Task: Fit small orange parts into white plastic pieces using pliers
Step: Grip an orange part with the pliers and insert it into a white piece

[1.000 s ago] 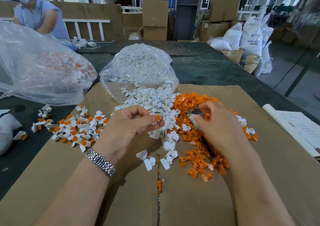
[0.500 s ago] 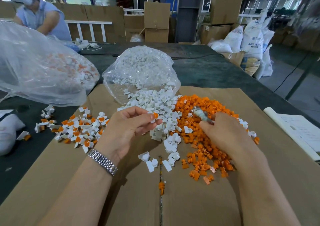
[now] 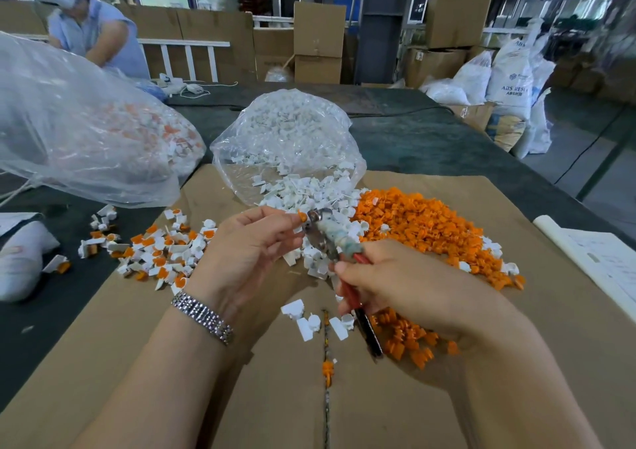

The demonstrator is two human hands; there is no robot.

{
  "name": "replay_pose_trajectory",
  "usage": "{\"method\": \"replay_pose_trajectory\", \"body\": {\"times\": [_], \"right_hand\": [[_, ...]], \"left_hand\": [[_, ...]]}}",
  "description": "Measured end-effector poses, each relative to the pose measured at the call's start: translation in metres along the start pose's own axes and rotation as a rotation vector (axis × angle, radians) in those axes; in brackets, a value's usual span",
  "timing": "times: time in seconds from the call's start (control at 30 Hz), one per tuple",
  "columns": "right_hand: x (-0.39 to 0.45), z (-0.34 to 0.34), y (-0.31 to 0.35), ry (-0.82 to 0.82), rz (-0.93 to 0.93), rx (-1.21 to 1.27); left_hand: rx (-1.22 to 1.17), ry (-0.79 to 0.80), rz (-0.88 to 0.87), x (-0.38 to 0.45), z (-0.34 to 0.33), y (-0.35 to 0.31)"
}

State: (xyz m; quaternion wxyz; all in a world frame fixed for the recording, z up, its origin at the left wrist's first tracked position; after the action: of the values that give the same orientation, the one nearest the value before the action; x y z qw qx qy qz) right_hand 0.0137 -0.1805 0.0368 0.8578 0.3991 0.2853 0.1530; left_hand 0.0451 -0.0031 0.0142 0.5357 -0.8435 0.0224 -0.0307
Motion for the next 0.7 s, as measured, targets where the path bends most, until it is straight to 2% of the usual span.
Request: {"method": "replay_pose_trajectory", "body": {"times": [0.37,0.7], "right_hand": [[-0.0031,-0.0081,0.0031,-0.020,-0.009,-0.108],[-0.0037,-0.0087,0.0105,-0.096,0.035,-0.140]], "left_hand": [[0.088,-0.071,0.030,-0.0008,0.0030,0.0029],[0.103,-0.044,0.077,0.0024,0.0080,0.0064]]}}
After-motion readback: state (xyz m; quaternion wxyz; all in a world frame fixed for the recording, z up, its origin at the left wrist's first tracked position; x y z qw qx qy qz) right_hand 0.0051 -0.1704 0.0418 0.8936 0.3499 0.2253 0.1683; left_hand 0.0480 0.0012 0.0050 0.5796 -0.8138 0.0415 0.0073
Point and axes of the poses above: each hand's wrist, its own x-axis towards the middle knuckle, its own z-axis out of the back of the hand, y = z × x, the point moved 7 cm from there along x, towards the middle knuckle, and after that the axes turned 8 degrees about y, right-handed, at the moved point
